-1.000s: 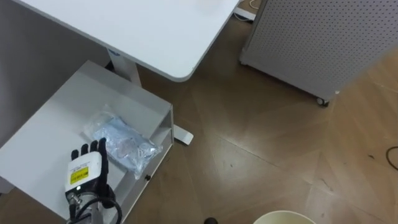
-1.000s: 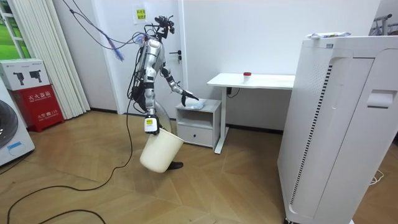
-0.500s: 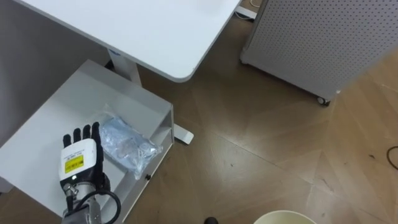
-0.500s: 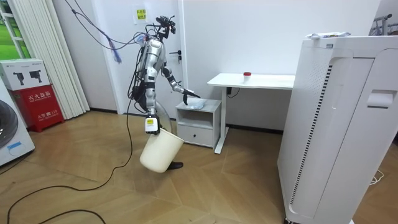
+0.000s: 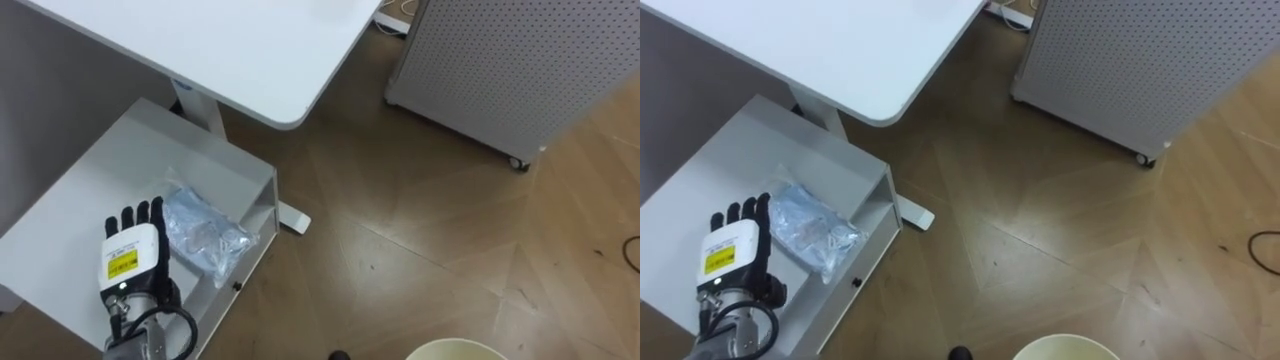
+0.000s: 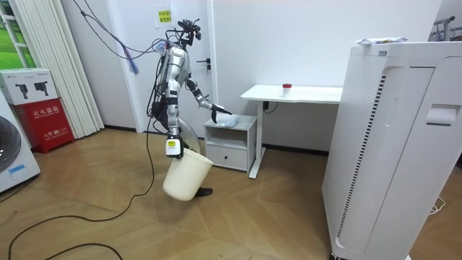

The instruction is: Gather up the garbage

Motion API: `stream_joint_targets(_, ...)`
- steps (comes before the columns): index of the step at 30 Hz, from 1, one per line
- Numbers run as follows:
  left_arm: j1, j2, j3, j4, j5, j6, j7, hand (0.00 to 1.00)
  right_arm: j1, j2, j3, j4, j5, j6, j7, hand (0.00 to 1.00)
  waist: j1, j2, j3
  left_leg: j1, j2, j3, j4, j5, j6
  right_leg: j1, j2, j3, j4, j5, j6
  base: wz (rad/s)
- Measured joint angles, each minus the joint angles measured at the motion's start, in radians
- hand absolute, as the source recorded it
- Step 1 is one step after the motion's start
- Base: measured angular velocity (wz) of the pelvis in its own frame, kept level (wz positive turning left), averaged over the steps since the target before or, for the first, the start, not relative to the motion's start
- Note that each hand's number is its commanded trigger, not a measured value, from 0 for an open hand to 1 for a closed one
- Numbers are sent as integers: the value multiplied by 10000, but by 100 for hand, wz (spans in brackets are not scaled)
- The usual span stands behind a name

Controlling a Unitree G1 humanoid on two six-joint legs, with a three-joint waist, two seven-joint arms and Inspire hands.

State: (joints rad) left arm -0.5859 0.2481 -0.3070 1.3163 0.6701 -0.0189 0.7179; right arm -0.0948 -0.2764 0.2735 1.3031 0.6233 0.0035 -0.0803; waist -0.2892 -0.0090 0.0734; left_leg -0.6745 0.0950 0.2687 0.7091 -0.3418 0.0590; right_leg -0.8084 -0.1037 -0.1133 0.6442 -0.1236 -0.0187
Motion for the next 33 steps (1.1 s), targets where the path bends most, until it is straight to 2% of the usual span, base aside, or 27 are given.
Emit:
stream_joint_targets(4,104,5,-98,-34,3,139,24,0,287,-101,-1,-241,-11,95,141,100,-10,-24,1,-762,245,-126,1463,-685,-57,-817,-23,8,1429,-628,-115,-3)
stream_joint_targets(5,110,-16,-107,-135,3,33,226,0,402,-101,1,-227,-9,133,184,100,1,-26,-4,-973,326,-181,1893,-878,-73,-1027,-52,-25,1847,-825,-157,8)
stream_joint_targets(7,70,-19,-109,-257,7,45,364,0,527,-103,2,-207,-10,210,212,100,-40,-35,-10,-1171,342,-275,2375,-1079,-104,-1237,-184,-70,2415,-1086,-229,10)
stream_joint_targets(11,85,3,-90,-338,216,144,614,0,818,-45,161,-213,-40,386,410,100,-21,-62,-26,-1591,496,-365,3236,-1406,-226,-1695,-164,39,3285,-1427,-317,3)
stream_joint_targets(16,85,-64,-105,-352,308,207,643,0,884,-4,846,-200,-329,412,775,100,-172,-182,-23,-2143,538,-566,3917,-1449,-279,-2159,-184,-45,3867,-1598,-441,4)
stream_joint_targets(20,88,-139,-148,-330,294,211,637,0,909,8,1396,-198,-628,424,994,100,-355,-303,-33,-2588,581,-811,4322,-1458,-265,-2506,-160,-139,4159,-1579,-547,1)
stream_joint_targets(27,88,-141,-504,-243,283,215,576,0,1104,-23,1521,-199,-856,463,1250,100,-403,-340,-52,-2968,687,-913,4653,-1480,-336,-2813,-13,-209,4304,-1488,-703,-4)
stream_joint_targets(28,80,-137,-526,-239,279,212,576,57,1104,-8,1553,-227,-930,454,1278,100,-412,-340,-52,-2998,682,-915,4676,-1485,-339,-2852,-9,-198,4334,-1491,-710,0)
stream_joint_targets(29,75,-136,-527,-238,273,210,576,100,1103,2,1560,-245,-1004,409,1293,100,-416,-339,-52,-3043,676,-916,4678,-1484,-341,-2898,-6,-191,4341,-1480,-729,0)
stream_joint_targets(33,70,-134,-625,-230,270,208,576,100,1104,0,1562,-240,-1051,406,1435,100,-458,-339,-52,-3156,677,-980,4734,-1474,-359,-2953,-4,-234,4380,-1484,-773,1)
